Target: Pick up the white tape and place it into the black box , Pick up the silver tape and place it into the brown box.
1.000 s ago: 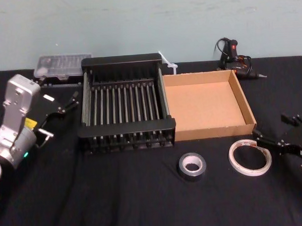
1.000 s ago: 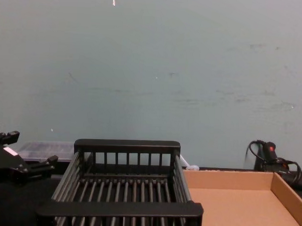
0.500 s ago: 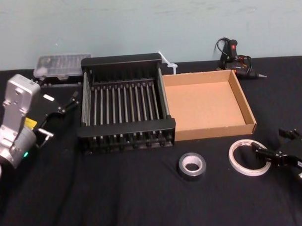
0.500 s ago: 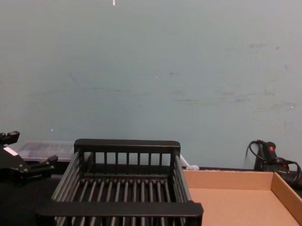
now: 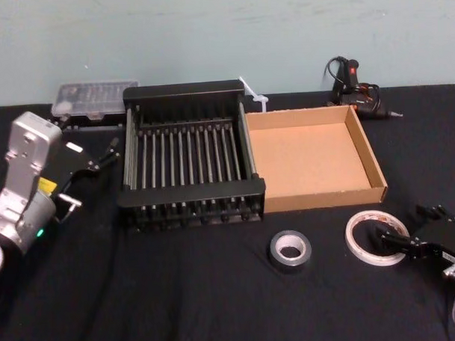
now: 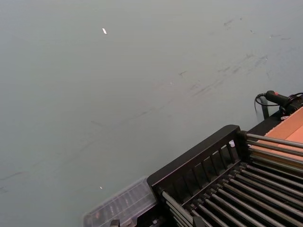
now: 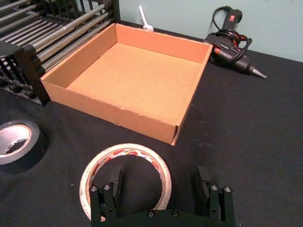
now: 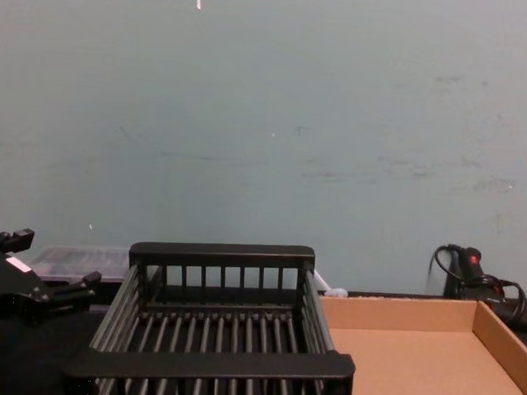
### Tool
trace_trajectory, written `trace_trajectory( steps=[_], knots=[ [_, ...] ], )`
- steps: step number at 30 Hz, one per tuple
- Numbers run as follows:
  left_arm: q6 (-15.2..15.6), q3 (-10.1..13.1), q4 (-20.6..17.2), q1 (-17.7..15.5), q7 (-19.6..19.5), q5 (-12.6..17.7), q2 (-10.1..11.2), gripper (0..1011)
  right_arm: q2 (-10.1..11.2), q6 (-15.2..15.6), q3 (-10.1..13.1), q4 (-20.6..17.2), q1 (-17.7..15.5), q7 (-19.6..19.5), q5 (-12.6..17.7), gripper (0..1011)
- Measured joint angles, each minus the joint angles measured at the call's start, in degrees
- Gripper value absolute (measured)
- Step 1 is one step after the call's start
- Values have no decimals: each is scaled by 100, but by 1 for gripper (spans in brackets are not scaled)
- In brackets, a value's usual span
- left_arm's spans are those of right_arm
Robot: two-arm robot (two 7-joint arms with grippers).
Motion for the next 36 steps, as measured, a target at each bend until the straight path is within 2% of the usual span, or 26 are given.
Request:
trace_trajectory(
  steps=[18,27,36],
  knots=[
    [0,0,0,0,0,0,0,1001,-227,-28,47,288,77,101,-335,1002],
    [0,0,0,0,0,0,0,1001,-328,36,99,368,99,189,-404,1002],
    [0,0,0,0,0,0,0,1001,-318,37,99,360,94,184,-403,1002]
  ],
)
